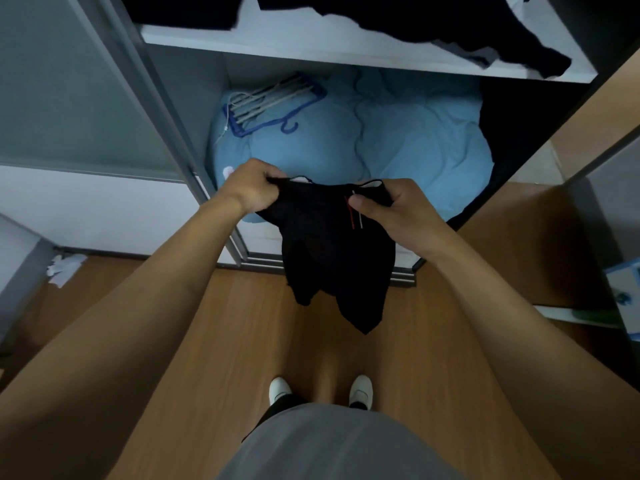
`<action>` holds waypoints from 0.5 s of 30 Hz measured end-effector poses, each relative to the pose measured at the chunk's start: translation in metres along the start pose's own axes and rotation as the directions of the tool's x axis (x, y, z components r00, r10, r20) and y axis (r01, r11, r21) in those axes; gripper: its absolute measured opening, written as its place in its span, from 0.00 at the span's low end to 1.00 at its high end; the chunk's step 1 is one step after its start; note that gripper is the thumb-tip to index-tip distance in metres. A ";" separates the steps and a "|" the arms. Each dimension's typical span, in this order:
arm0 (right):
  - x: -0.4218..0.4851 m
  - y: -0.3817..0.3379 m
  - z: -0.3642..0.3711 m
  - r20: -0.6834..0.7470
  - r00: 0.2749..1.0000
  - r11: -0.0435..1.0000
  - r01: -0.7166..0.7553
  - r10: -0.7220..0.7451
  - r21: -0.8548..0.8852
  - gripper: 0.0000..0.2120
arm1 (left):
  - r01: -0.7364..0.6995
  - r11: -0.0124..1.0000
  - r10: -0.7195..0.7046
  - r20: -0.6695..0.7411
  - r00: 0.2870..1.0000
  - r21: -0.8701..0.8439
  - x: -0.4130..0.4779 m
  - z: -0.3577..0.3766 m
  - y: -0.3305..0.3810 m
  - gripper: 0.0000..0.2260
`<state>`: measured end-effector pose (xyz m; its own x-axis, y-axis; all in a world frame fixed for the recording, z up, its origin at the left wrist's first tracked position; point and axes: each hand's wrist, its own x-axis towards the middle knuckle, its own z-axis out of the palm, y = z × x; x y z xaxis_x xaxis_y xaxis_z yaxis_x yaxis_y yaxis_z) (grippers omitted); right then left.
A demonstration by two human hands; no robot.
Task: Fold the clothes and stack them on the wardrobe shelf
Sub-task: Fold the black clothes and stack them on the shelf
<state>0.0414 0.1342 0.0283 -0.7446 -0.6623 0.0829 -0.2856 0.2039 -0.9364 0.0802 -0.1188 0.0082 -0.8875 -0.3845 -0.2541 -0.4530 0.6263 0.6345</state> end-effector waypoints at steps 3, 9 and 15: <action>-0.005 0.009 0.005 0.009 1.000 1.000 -0.021 0.021 0.005 0.07 | 0.165 0.920 -0.154 0.060 0.986 -0.357 0.002 0.006 -0.006 0.12; -0.012 0.008 0.029 0.119 0.993 0.999 -0.003 0.009 -0.047 0.14 | 0.286 0.906 -0.245 0.164 0.955 -0.312 0.005 0.029 -0.014 0.12; -0.017 0.020 0.028 0.096 0.990 0.995 -0.100 0.100 -0.009 0.15 | 0.177 0.960 -0.170 0.048 0.984 -0.217 -0.002 0.053 -0.006 0.13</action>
<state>0.0657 0.1293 -0.0011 -0.7080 -0.7048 -0.0444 -0.2157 0.2757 -0.9367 0.0797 -0.0858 -0.0339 -0.8004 -0.4526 -0.3930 -0.5732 0.3860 0.7228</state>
